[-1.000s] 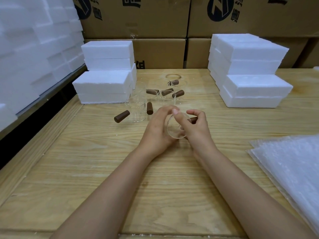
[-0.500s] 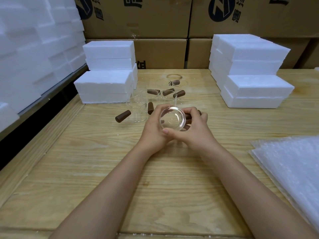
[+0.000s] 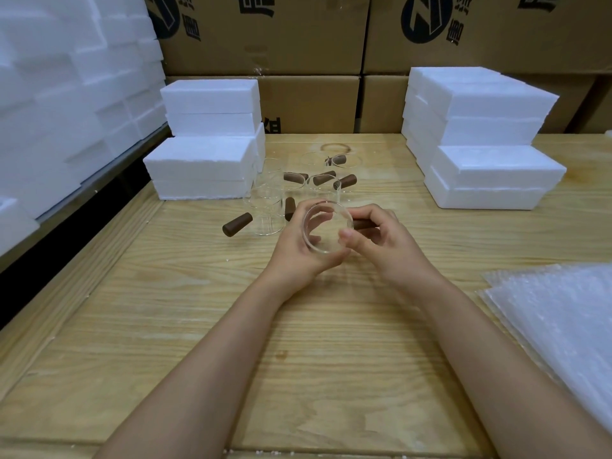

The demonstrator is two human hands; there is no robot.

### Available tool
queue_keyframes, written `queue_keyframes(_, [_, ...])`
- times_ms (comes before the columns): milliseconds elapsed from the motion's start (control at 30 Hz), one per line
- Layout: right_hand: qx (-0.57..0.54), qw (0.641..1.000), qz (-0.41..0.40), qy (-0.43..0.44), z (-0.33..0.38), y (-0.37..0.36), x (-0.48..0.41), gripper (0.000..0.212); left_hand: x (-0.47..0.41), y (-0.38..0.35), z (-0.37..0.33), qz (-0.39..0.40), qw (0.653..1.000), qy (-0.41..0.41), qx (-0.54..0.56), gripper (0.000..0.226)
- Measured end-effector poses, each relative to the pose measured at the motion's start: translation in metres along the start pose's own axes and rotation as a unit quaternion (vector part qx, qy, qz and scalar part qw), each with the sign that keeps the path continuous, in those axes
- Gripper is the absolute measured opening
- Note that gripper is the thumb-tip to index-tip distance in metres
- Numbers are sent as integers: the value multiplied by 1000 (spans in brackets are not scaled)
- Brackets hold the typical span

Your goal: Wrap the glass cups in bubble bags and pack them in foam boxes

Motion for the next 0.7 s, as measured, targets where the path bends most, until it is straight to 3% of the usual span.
queue_keyframes(267, [-75,995,-60,-34,-1,-1,0,19,-2,-3,-1,-19,1000,-19,-16,65])
queue_keyframes(500, [-81,980,-179,-45,-8,2,2,33,3,-9,-9,-1,995,-77,-63,62])
queue_keyframes(600, [-24,977,-189,-92,-15,-2,5,59,4,-10,-12,-2,990,-111,-89,58])
queue_keyframes(700, [22,980,-182,-75,-11,-4,7,57,4,-9,-11,-7,989,-116,-87,59])
Point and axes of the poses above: each hand's wrist, its own x-axis away from the middle knuckle, its own y-axis out of the back of the hand, z = x × y, the point moved 7 cm from there along -x, towards the middle knuckle, and after that the axes turned 9 degrees about -z, right-handed, at the moved point
